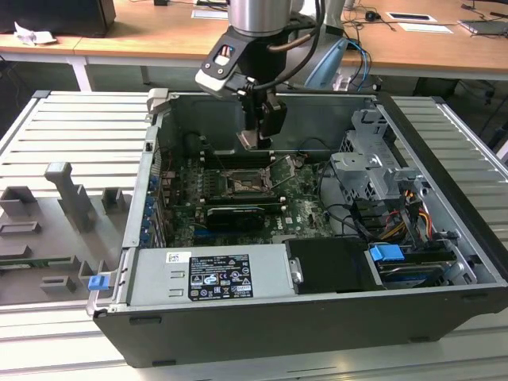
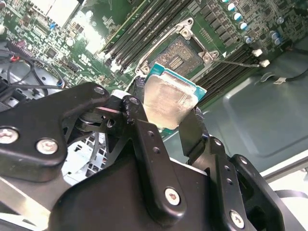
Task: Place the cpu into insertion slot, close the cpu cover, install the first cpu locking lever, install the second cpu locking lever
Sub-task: 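Place the cpu into insertion slot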
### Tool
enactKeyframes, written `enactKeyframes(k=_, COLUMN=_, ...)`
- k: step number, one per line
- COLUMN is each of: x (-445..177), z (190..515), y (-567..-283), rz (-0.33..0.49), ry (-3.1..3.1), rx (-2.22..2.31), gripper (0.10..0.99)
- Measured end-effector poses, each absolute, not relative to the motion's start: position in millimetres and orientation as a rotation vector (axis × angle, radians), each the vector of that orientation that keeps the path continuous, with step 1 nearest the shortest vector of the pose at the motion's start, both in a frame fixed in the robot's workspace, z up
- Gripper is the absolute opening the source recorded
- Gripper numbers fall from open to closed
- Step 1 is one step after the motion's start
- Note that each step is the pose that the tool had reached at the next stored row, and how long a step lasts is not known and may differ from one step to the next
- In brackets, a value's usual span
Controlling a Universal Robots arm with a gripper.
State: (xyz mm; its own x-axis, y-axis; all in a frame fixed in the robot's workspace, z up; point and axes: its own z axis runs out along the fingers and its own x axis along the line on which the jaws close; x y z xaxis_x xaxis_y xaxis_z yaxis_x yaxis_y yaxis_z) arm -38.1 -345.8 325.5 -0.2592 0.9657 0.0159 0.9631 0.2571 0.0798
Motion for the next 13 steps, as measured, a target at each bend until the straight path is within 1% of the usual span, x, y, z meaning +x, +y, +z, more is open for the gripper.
enactKeyframes(k=13, x=-38.1, z=314.9, y=-345.7, rz=0.113, ry=2.443, rx=1.913, gripper=0.529)
